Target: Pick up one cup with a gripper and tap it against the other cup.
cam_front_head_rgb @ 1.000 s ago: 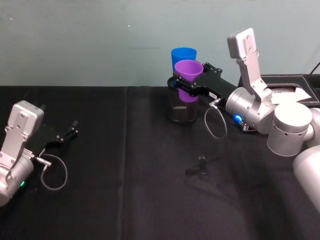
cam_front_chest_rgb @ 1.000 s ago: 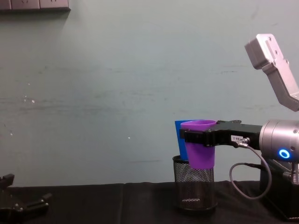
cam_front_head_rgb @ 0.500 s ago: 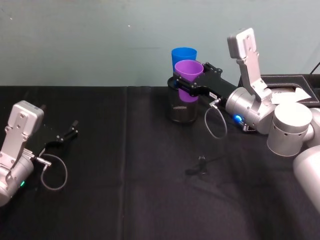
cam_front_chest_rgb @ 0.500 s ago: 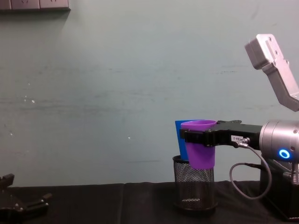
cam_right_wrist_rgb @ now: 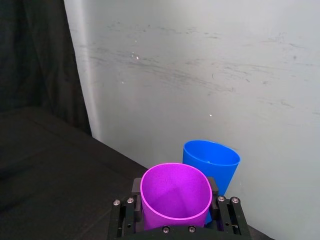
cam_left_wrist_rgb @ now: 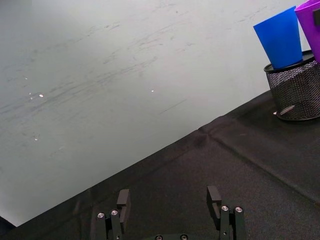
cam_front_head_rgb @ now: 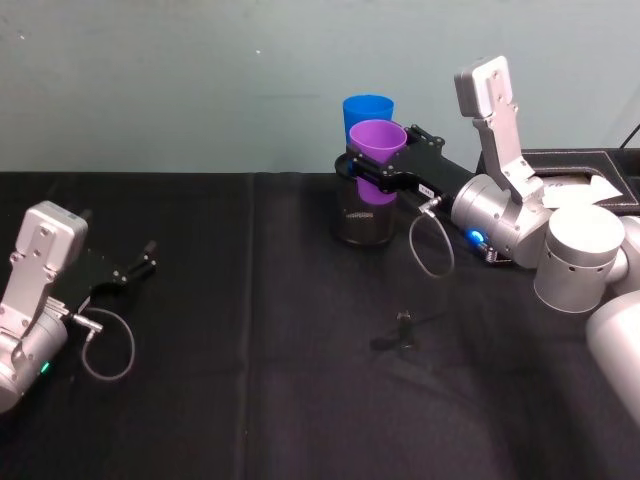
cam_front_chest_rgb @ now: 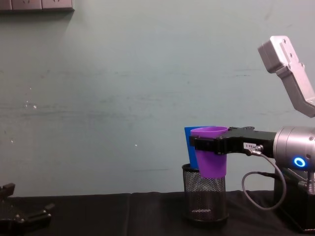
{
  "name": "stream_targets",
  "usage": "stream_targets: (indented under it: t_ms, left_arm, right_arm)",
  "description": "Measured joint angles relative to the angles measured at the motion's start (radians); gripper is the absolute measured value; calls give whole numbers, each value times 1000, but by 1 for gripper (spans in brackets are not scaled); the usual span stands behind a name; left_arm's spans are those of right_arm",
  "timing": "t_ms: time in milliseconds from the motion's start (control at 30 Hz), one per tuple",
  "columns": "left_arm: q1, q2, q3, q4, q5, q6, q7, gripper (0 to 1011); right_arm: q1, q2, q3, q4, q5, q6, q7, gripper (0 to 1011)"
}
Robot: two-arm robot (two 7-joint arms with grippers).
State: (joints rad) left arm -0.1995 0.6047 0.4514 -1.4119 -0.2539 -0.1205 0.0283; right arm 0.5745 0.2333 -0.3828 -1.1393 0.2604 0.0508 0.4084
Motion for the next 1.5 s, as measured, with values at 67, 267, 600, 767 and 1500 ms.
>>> stream_targets:
  t_ms: [67, 267, 600, 767, 1500]
  left_arm:
    - [0, 0, 0, 0, 0, 0, 0, 1000]
    - [0, 0, 0, 0, 0, 0, 0, 1000]
    - [0, 0, 0, 0, 0, 0, 0, 1000]
    - [0, 0, 0, 0, 0, 0, 0, 1000]
    - [0, 0, 0, 0, 0, 0, 0, 1000]
  right_arm:
    - [0, 0, 0, 0, 0, 0, 0, 739]
    - [0, 0, 0, 0, 0, 0, 0, 741]
    - [0, 0, 0, 0, 0, 0, 0, 739]
    - [0, 0, 0, 0, 0, 0, 0, 739]
    - [0, 0, 0, 0, 0, 0, 0, 739]
